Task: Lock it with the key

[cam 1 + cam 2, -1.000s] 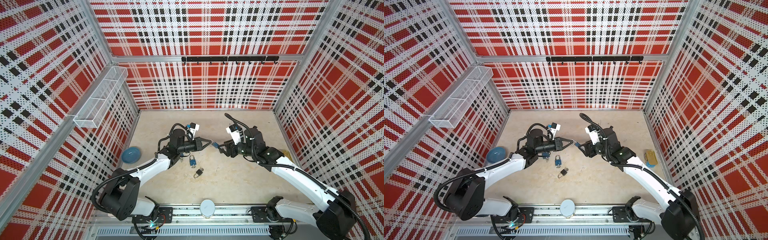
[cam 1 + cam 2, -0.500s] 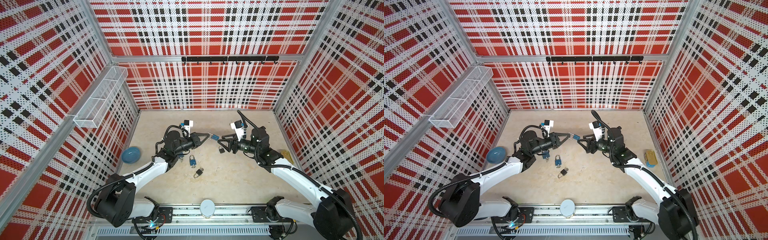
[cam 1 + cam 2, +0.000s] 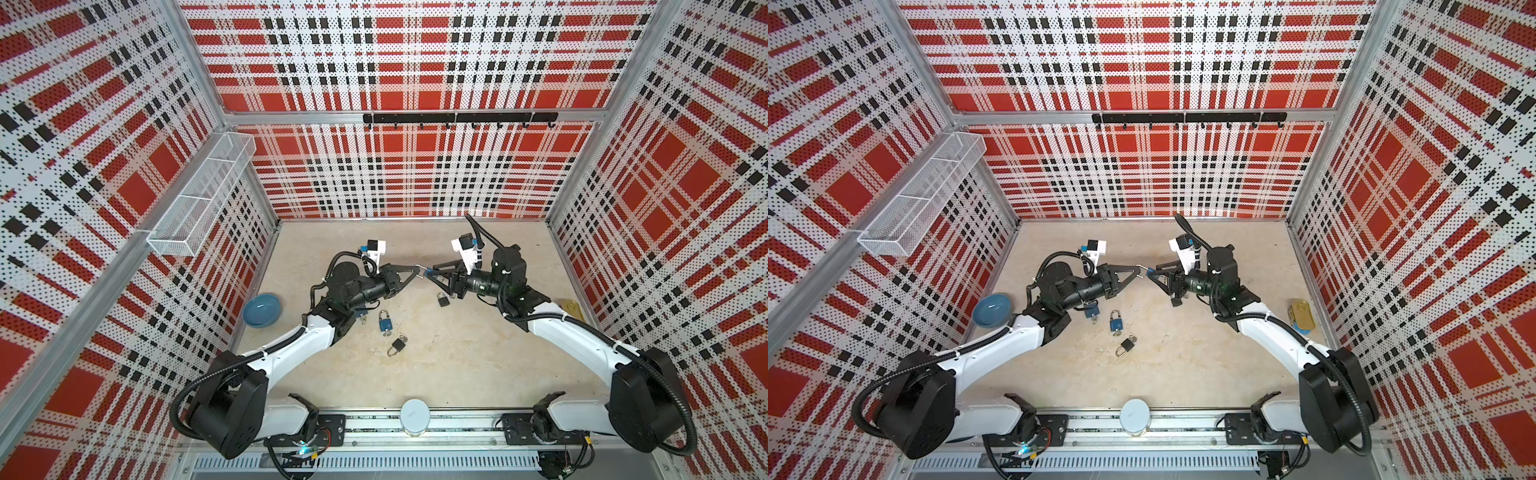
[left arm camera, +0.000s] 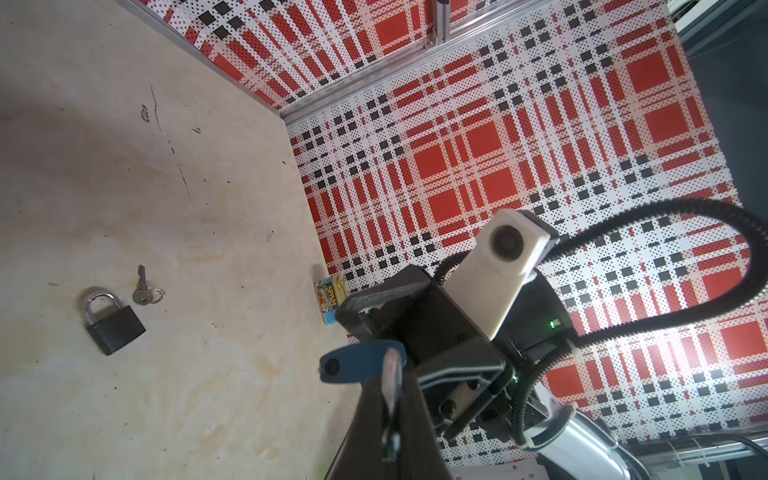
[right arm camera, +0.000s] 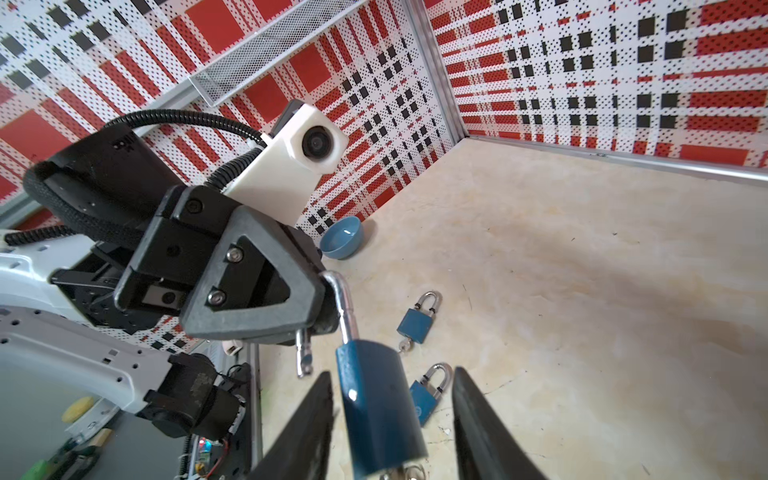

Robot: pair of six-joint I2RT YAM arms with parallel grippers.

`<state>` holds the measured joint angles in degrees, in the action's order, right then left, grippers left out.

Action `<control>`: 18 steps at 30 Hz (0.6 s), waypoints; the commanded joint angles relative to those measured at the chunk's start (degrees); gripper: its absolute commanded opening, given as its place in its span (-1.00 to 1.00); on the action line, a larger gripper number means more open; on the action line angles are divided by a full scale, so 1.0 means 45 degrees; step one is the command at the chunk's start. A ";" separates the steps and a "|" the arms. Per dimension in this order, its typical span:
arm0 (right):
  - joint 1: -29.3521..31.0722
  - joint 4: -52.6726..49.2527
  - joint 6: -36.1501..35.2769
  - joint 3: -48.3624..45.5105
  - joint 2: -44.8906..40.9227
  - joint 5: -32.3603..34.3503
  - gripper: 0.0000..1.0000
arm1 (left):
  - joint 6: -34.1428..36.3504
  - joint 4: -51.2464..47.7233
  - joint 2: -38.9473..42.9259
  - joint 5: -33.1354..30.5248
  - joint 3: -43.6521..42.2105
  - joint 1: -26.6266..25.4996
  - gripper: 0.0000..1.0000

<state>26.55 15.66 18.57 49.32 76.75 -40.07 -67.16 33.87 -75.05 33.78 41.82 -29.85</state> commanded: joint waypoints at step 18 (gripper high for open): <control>-0.0040 0.1448 0.0493 0.0203 0.0431 -0.1098 -0.22 | -0.0220 0.0404 0.0153 -0.0008 0.0630 -0.0063 -1.00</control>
<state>26.55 19.31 20.86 49.32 77.58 -43.75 -67.18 33.67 -74.89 33.74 42.13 -29.89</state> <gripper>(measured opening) 0.387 0.076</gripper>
